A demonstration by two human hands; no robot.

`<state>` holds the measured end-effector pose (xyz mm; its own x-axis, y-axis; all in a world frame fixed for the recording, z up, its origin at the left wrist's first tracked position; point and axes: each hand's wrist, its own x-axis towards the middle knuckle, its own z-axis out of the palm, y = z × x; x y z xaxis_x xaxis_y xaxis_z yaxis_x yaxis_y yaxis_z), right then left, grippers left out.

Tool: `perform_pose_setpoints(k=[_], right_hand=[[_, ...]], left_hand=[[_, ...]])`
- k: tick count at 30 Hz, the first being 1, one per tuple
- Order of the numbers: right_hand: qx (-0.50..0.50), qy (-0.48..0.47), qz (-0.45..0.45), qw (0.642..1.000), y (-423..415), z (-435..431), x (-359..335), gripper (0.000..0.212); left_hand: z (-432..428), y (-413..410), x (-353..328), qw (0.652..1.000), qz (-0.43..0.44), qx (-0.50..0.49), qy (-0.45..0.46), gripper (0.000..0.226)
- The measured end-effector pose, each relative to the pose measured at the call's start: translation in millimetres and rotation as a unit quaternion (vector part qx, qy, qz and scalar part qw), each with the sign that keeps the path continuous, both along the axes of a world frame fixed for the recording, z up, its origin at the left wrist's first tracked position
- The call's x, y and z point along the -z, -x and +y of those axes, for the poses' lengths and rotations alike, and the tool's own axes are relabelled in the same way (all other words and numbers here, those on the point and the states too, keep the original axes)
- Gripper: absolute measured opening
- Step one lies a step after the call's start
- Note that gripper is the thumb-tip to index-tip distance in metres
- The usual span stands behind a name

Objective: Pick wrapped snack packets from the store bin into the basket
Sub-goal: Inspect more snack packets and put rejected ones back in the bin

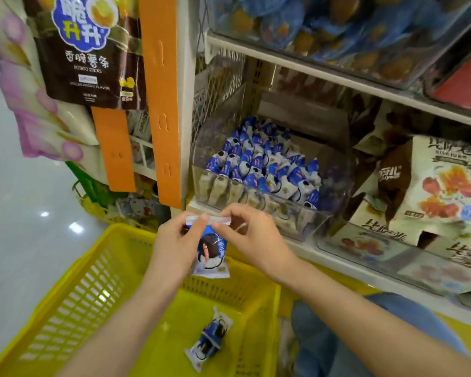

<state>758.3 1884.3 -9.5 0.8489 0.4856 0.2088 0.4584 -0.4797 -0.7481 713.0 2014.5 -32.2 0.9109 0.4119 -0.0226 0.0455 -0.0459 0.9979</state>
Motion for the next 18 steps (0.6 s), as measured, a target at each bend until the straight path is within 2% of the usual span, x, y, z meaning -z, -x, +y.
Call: perform_pose_setpoints(k=[4, 7, 9, 10, 12, 15, 18], right_hand=[[-0.032, 0.086, -0.196, 0.976, 2.3, -4.5, -1.7, 0.014], [-0.040, 0.109, -0.228, 0.967, 2.5, -8.4, -1.9, 0.011], [-0.020, 0.074, -0.181, 0.981, 2.1, -8.3, -0.9, 0.009], [0.004, 0.039, -0.137, 0.990, 0.5, -8.2, -0.9, 0.008], [0.076, -0.050, -0.012, 0.996, -5.0, -8.5, -4.4, 0.007], [0.125, -0.186, 0.188, 0.956, -10.4, -9.5, -13.3, 0.009], [0.058, -0.185, 0.268, 0.944, -11.8, -12.5, -16.0, 0.007]], left_hand=[[0.0, -1.1, -3.7, 0.999, 0.021, 0.023, 0.040, 0.021], [-2.0, -2.0, -4.4, 0.996, 0.044, 0.035, 0.072, 0.019], [-3.2, -2.7, -4.2, 0.993, 0.058, 0.052, 0.094, 0.014], [-3.9, -2.6, -4.8, 0.991, 0.062, 0.064, 0.097, 0.011], [-6.5, -1.9, -5.2, 0.990, 0.064, 0.083, 0.097, 0.020], [-10.4, -0.3, -7.1, 0.992, 0.039, 0.043, 0.115, 0.028], [-7.1, 0.1, -8.2, 0.994, -0.007, -0.023, 0.111, 0.023]])
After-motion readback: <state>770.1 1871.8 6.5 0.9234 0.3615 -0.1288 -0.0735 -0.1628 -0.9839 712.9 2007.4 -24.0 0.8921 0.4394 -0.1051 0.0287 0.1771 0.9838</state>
